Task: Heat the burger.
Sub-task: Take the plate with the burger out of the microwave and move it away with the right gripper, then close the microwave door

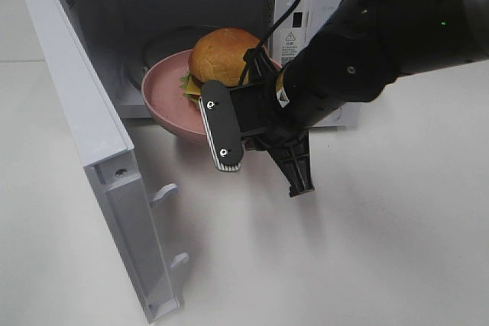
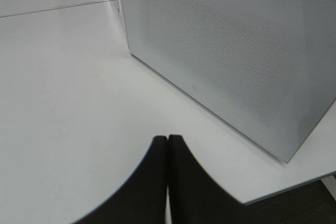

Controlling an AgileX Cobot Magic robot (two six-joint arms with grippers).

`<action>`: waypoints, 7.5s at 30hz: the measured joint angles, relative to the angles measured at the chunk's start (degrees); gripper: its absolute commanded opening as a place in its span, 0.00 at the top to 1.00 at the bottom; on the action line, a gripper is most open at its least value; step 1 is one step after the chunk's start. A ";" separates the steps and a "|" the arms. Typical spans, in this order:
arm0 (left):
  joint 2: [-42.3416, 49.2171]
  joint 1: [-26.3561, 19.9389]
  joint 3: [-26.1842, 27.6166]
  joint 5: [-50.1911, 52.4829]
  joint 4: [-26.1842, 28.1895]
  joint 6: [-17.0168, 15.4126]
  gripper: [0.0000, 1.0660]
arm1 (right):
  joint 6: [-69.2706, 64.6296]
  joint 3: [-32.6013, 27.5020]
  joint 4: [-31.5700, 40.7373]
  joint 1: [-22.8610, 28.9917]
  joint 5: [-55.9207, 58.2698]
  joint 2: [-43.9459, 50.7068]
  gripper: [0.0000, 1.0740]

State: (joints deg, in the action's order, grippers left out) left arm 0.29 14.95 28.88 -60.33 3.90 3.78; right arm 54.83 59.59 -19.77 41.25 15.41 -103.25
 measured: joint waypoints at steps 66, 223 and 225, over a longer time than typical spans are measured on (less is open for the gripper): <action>0.00 0.00 0.00 0.00 0.06 0.00 1.00 | -61.42 -31.91 -24.18 -6.36 12.26 20.97 1.00; -70.02 3.04 1.20 59.42 5.21 6.99 1.00 | -55.52 -30.88 19.14 -29.97 42.51 103.48 0.47; -72.82 4.41 1.20 62.45 4.93 7.39 1.00 | -55.52 -30.88 19.14 -29.97 42.51 103.48 0.47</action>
State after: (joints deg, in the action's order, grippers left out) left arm -72.54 19.37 30.08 2.12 8.82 11.17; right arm -0.69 28.71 -0.63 11.29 57.93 0.23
